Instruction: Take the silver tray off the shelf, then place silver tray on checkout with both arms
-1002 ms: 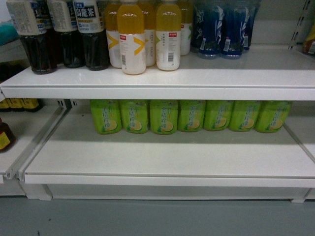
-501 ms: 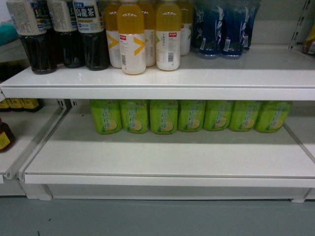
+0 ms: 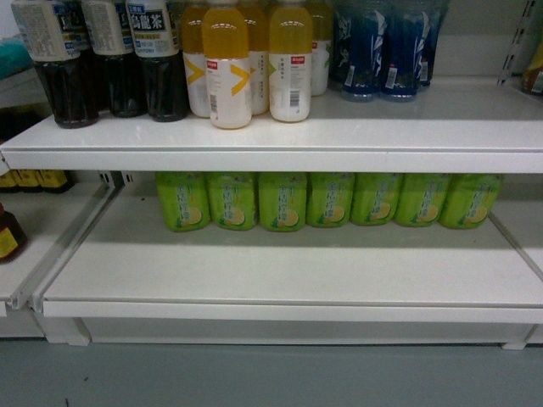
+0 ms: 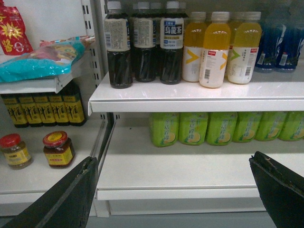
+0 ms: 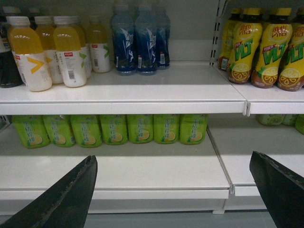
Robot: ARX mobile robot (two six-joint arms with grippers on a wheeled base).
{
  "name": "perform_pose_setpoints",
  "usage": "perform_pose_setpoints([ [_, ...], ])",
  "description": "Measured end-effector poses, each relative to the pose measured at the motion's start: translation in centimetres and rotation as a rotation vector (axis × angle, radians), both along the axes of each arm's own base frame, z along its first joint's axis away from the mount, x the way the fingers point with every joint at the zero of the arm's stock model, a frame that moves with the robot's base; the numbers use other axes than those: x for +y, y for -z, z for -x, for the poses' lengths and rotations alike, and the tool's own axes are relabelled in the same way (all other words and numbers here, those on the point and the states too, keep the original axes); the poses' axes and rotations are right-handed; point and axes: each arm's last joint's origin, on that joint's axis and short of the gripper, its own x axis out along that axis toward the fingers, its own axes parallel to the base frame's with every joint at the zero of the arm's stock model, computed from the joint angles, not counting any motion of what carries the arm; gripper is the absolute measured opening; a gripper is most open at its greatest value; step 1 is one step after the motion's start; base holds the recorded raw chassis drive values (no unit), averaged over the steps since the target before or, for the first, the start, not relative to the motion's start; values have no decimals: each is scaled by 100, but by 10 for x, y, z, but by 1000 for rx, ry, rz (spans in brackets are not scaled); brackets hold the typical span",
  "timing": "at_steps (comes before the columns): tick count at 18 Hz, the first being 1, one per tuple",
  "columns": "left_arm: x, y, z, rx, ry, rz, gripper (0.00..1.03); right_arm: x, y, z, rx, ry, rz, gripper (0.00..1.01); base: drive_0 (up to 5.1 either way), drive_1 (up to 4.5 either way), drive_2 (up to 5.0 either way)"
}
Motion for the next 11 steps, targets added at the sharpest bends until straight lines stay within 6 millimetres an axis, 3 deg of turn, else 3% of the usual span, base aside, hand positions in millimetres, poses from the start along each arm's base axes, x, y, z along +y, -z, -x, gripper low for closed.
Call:
perform_pose_setpoints([
  [11,0,0,0,0,1,-4,98,0,0,0,-1,0,-1,98,0,0,0],
])
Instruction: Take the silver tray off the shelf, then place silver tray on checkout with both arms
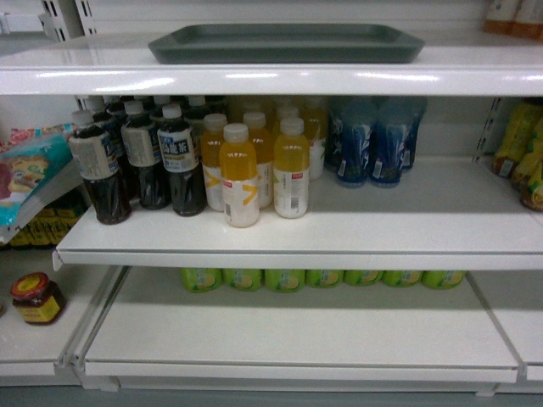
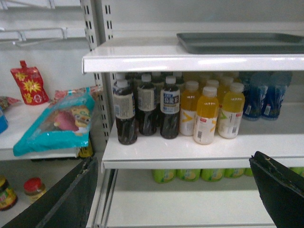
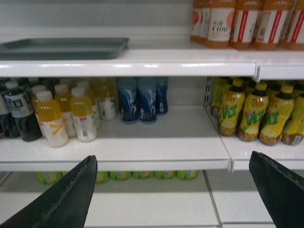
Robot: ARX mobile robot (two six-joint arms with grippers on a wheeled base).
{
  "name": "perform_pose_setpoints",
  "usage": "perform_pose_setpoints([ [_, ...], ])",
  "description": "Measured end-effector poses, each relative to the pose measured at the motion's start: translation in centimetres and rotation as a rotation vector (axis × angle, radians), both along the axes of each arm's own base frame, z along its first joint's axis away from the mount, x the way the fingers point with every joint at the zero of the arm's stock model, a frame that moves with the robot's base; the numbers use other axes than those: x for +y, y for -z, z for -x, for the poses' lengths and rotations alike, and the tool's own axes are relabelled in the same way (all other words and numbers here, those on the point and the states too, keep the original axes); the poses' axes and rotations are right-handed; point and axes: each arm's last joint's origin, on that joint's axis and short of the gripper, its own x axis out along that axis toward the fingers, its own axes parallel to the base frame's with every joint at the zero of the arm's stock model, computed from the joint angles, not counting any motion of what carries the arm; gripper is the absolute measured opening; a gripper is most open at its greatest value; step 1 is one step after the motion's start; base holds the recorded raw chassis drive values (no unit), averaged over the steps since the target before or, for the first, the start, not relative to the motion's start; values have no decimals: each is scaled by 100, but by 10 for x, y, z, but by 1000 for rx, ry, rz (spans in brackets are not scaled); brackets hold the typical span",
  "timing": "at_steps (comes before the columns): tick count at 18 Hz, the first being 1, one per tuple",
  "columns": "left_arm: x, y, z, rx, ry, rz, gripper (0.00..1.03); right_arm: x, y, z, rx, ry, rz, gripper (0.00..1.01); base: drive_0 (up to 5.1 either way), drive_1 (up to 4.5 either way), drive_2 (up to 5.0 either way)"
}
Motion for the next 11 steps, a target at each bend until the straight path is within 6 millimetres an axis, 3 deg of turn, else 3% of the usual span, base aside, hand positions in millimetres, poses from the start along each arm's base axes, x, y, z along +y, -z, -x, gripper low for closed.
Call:
perform_pose_setpoints([
  [11,0,0,0,-2,-1,-4,98,0,0,0,0,-1,1,98,0,0,0],
])
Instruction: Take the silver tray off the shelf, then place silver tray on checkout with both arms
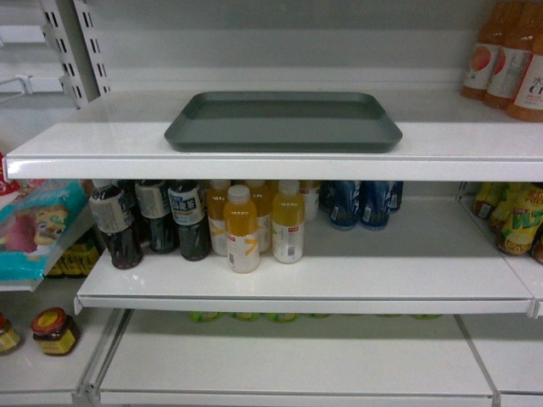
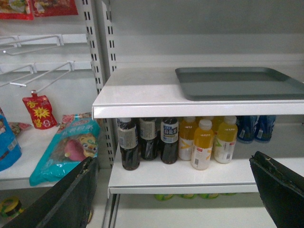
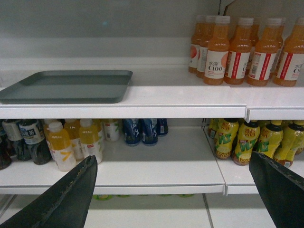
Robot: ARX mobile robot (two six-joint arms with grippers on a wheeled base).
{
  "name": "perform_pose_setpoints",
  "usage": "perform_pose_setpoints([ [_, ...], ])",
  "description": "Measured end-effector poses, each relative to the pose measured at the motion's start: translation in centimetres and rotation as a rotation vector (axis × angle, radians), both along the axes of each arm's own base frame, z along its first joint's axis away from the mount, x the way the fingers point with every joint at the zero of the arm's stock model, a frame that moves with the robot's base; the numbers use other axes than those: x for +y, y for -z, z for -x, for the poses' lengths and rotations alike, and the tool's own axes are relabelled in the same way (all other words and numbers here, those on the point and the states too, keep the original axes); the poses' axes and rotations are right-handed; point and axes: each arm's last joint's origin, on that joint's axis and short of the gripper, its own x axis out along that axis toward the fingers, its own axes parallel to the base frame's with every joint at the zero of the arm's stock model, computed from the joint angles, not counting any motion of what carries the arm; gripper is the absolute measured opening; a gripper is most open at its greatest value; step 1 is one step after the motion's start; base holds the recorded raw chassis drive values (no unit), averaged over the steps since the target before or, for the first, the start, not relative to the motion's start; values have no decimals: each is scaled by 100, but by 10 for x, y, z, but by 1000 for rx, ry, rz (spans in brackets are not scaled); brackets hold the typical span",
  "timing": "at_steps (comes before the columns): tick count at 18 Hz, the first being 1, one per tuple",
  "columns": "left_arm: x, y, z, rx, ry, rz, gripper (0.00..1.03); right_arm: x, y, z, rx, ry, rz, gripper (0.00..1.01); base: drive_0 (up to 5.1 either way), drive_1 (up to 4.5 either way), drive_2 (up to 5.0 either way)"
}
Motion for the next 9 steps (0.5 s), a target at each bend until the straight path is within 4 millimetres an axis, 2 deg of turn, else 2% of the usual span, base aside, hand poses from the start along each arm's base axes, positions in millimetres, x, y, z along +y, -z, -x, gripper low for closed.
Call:
perform_pose_setpoints([
  [7,0,0,0,2,0,0,98,0,0,0,0,0,0,98,0,0,0],
  [9,0,0,0,2,0,0,98,0,0,0,0,0,0,98,1,435,-432],
])
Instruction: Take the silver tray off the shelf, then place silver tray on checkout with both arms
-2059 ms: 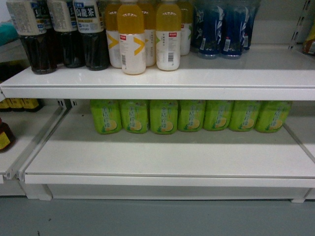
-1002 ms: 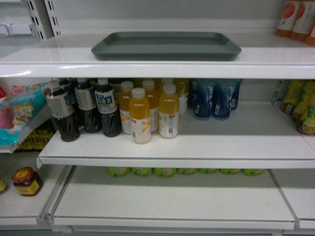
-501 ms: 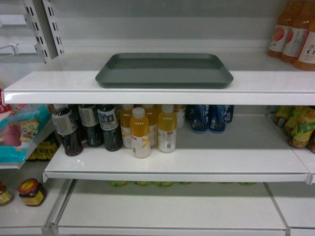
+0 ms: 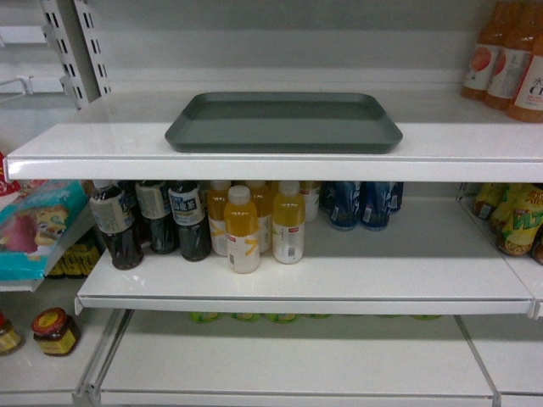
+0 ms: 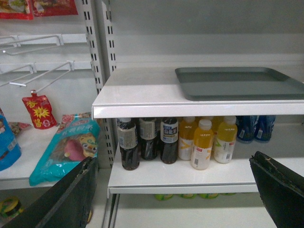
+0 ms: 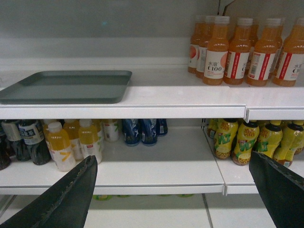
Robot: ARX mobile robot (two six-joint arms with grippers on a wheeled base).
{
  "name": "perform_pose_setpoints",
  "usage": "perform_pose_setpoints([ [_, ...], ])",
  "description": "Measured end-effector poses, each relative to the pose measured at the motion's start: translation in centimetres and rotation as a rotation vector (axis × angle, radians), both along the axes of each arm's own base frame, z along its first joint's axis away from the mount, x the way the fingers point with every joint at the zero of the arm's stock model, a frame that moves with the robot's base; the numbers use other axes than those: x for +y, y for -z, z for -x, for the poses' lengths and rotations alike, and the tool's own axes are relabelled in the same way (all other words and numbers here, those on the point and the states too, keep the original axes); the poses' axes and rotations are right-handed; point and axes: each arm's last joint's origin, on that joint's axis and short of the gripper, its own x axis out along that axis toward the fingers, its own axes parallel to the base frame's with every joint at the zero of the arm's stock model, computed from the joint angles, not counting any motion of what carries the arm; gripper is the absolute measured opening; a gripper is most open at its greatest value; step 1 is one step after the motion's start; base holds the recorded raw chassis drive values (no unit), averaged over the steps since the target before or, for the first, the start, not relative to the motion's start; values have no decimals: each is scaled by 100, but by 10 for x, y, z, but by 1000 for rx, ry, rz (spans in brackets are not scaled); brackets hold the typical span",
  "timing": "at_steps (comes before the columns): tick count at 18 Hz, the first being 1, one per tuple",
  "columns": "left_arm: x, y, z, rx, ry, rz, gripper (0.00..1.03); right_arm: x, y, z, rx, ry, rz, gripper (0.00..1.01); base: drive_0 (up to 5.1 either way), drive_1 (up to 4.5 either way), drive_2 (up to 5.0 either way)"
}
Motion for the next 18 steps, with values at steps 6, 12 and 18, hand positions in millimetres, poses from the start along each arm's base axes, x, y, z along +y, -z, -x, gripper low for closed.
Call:
perform_pose_setpoints([
  [6,0,0,0,0,0,0,98,0,0,0,-1,0,0,98,3,436,-429],
  [12,0,0,0,0,0,0,98,0,0,0,2,0,0,98,4,436,-428],
  [18,0,0,0,-2,0,0,98,0,0,0,-5,0,0,98,8,440,-424],
])
